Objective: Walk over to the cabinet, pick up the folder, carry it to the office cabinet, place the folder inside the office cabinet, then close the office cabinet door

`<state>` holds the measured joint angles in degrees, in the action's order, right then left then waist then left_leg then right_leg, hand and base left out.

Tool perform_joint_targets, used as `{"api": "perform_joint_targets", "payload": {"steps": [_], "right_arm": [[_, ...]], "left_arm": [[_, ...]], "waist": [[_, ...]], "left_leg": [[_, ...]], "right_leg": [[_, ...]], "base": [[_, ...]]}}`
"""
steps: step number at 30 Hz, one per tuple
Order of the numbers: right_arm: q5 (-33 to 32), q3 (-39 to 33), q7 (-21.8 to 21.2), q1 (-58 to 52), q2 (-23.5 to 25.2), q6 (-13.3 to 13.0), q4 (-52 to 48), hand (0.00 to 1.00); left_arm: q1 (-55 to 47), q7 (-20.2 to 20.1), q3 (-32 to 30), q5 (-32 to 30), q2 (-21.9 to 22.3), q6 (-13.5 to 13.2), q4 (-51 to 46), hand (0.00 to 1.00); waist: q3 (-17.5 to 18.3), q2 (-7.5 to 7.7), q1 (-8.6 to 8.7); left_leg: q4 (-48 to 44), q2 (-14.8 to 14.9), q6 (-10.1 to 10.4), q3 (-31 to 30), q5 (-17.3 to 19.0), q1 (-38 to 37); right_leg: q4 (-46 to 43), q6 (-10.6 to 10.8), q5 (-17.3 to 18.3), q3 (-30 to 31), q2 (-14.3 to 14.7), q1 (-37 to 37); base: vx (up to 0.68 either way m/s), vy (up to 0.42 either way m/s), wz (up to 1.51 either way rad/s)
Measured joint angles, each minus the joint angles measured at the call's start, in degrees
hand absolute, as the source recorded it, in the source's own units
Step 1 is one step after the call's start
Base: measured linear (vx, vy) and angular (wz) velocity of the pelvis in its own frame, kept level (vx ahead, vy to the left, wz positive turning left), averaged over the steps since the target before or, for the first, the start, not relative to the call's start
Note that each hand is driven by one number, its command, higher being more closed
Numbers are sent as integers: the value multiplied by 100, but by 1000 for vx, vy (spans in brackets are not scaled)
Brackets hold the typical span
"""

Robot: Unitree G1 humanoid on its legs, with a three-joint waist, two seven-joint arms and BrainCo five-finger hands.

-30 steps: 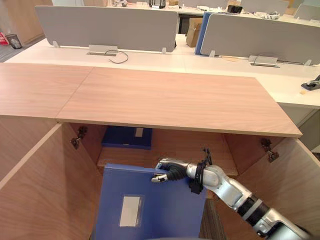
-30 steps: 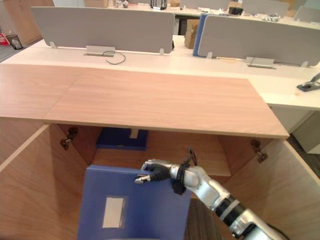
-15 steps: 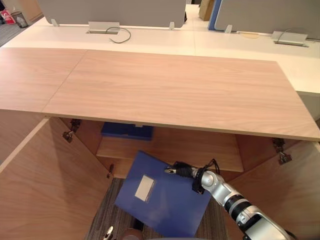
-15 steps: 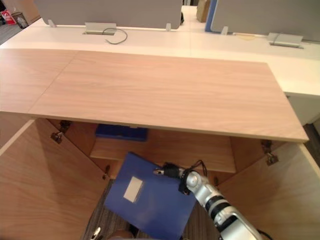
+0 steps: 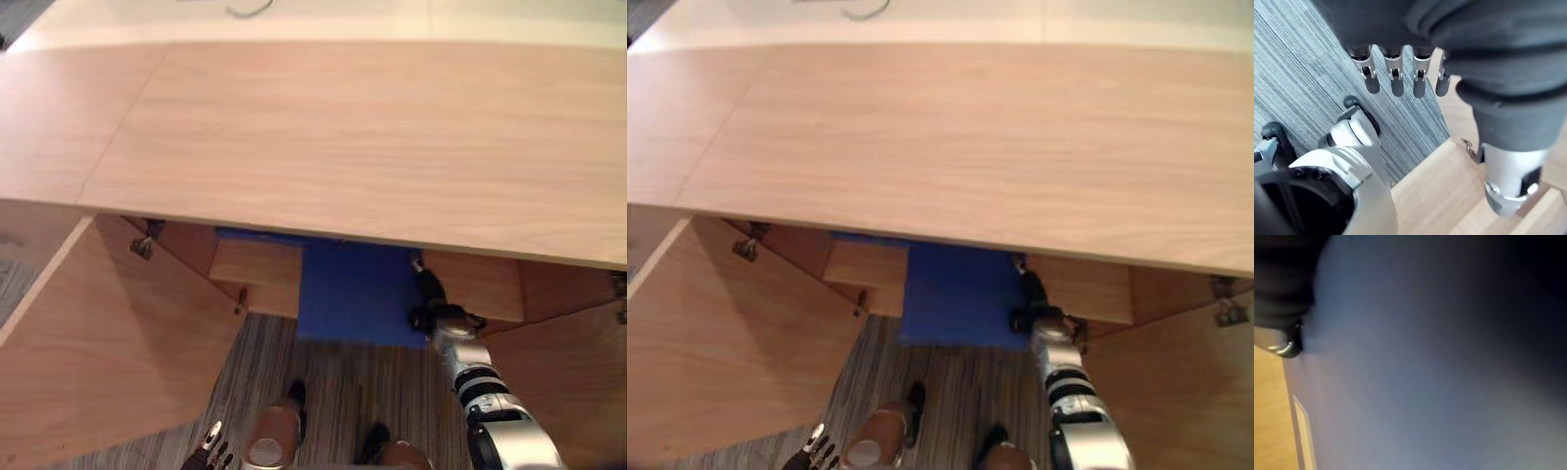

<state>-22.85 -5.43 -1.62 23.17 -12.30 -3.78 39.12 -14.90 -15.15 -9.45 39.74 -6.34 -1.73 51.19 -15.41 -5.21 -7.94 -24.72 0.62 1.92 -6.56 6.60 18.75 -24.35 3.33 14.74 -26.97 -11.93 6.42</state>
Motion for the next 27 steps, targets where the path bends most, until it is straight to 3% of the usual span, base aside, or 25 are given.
{"api": "perform_joint_targets", "payload": {"steps": [5, 11, 15, 21, 27], "right_arm": [[-1584, -604, 380, 435, 506, -290, -1037, 100], [-2162, -1029, 850, 1162, 592, -315, -1158, 100], [-2985, -1514, 1266, 2217, 611, -362, -1155, 100], [-3729, -2053, 1712, 3059, 504, -898, -1134, 100], [-5207, -3034, 2285, 3660, 276, -1604, -984, 100]], "left_arm": [[-4, 22, -59, -134, 212, 8, -15, 0], [-8, 87, -278, -177, 299, 8, -1, 0], [-5, 135, -289, -264, 306, 8, 10, 0], [27, 297, -266, -414, 315, 11, 9, 0], [142, 663, -185, -358, 323, 9, 7, 0]], "waist": [[-170, -60, -70], [-353, -224, -120], [-567, -301, -222], [-756, -341, -316], [-809, -407, -436]], "left_leg": [[-969, -52, -136, 339, 406, 724], [-1826, -170, -234, 354, 638, 1530], [-2443, -208, -276, 362, 759, 2148], [-3036, -269, -240, 312, 845, 2844], [-3167, -413, -120, 152, 797, 3345]], "right_leg": [[-1333, 2, 610, 27, -470, 743], [-2288, 20, 930, 66, -817, 1456], [-2930, 8, 1093, 204, -984, 2064], [-3591, 2, 1289, 307, -1146, 2700], [-3867, 6, 1356, 233, -1255, 3117]], "base": [[-122, 23, 10], [-131, 32, 12], [-101, 45, 2], [-96, 41, 8], [-77, 34, 16]]}}
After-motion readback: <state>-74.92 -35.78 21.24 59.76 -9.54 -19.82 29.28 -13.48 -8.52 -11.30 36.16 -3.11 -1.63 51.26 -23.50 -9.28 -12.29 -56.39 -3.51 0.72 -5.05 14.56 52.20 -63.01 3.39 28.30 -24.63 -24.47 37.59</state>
